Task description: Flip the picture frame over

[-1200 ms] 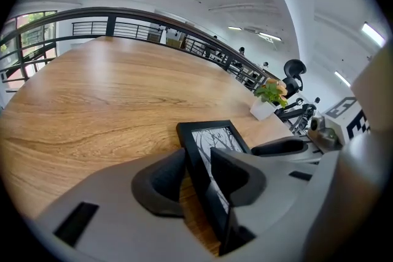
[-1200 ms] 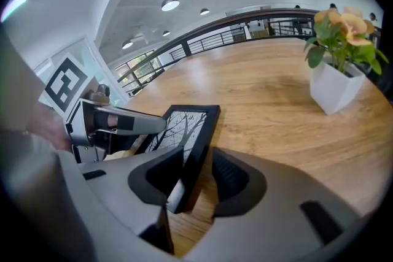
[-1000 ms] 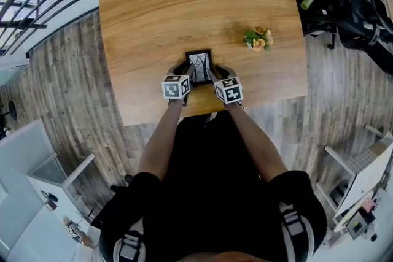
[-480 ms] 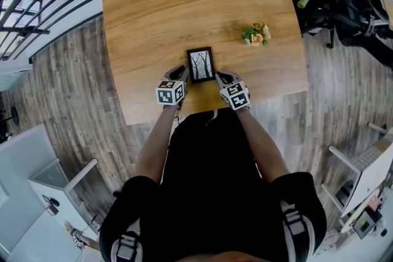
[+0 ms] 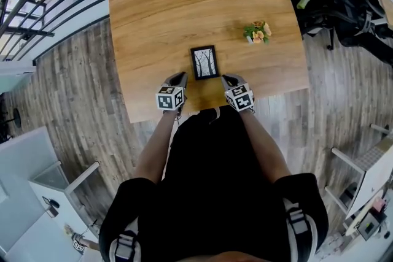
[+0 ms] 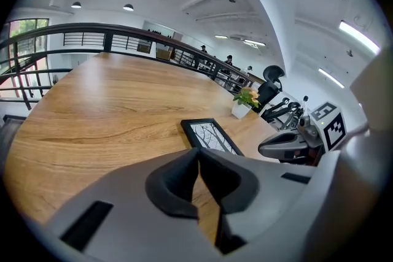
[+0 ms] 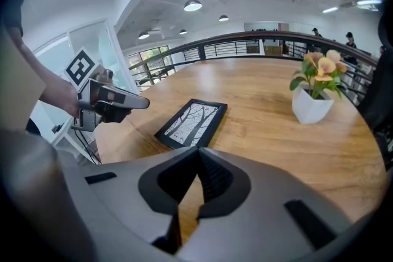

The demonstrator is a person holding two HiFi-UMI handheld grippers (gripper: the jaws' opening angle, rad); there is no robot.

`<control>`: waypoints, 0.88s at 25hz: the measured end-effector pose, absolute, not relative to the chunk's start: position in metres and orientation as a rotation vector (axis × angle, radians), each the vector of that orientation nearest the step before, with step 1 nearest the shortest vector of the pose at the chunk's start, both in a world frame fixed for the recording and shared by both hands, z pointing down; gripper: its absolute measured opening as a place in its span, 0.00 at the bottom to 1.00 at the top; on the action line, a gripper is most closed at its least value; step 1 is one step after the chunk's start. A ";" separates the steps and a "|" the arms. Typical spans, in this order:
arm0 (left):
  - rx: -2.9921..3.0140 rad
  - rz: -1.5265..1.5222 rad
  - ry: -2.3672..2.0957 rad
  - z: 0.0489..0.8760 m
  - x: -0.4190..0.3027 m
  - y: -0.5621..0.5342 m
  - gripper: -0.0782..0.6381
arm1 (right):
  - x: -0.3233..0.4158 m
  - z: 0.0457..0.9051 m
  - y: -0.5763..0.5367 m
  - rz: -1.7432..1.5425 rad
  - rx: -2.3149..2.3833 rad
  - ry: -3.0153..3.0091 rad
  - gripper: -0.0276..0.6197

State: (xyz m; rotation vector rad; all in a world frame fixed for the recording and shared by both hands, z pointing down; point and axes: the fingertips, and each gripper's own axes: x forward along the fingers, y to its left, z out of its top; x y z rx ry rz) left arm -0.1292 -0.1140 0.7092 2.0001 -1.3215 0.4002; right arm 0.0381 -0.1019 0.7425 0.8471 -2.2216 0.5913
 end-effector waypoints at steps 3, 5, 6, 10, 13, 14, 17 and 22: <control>2.005 0.399 -1.328 0.707 -0.130 -0.108 0.15 | 0.042 0.741 -0.100 0.577 0.852 -2.222 0.05; 2.006 0.401 -1.332 0.706 -0.131 -0.104 0.15 | 0.045 0.739 -0.098 0.570 0.855 -2.222 0.05; 2.006 0.403 -1.334 0.705 -0.131 -0.101 0.15 | 0.047 0.739 -0.097 0.569 0.857 -2.222 0.05; 2.010 0.418 -1.334 0.700 -0.133 -0.092 0.15 | 0.053 0.734 -0.095 0.560 0.875 -2.219 0.05; 2.014 0.423 -1.336 0.698 -0.132 -0.087 0.15 | 0.056 0.733 -0.093 0.563 0.891 -2.215 0.05; 2.015 0.426 -1.337 0.698 -0.132 -0.085 0.15 | 0.056 0.733 -0.092 0.564 0.894 -2.215 0.05; 2.018 0.432 -1.343 0.697 -0.134 -0.081 0.15 | 0.054 0.732 -0.089 0.556 0.899 -2.219 0.05; 2.012 0.439 -1.353 0.697 -0.138 -0.079 0.15 | 0.053 0.727 -0.092 0.540 0.908 -2.233 0.05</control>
